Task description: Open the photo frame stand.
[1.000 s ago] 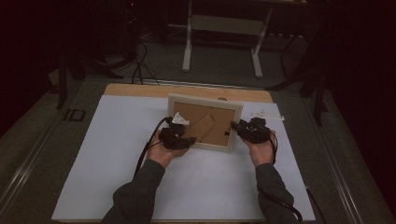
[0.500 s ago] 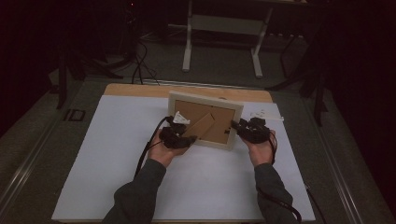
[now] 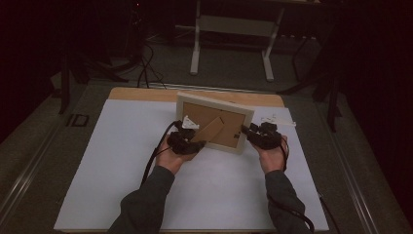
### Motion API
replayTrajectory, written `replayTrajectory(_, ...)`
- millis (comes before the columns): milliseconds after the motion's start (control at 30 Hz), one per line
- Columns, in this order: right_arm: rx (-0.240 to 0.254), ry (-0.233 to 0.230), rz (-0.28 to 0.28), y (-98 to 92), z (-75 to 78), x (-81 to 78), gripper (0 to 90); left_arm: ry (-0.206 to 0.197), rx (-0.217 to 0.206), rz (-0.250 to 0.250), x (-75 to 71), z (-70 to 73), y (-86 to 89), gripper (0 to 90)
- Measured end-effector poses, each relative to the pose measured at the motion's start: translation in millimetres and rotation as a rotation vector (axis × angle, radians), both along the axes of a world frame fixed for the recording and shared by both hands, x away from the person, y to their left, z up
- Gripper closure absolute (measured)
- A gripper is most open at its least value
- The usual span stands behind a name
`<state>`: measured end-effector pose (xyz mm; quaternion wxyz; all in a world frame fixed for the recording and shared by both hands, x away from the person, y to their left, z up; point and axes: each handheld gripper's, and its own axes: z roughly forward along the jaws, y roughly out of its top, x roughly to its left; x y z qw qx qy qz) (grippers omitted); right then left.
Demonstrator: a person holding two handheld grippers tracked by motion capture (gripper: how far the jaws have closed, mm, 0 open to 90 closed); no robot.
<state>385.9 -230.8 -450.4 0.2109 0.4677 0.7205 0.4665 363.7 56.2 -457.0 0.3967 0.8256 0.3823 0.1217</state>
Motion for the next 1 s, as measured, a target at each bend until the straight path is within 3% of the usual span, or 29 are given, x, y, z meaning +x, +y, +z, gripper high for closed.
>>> replayTrajectory(433,-0.021,-0.017,0.008,1.6,0.7,-2.5,62.5,-0.008,0.015,-0.001,3.2,-3.0,0.9,67.1)
replayTrajectory(633,-0.043,-0.039,0.032,3.9,1.0,-7.7,62.5,0.013,0.012,0.034,6.8,-8.1,3.9,66.5)
replayTrajectory(1000,-0.014,-0.034,0.073,-0.5,0.6,-12.8,61.4,-0.018,0.013,0.007,-1.8,-9.3,5.3,66.7)
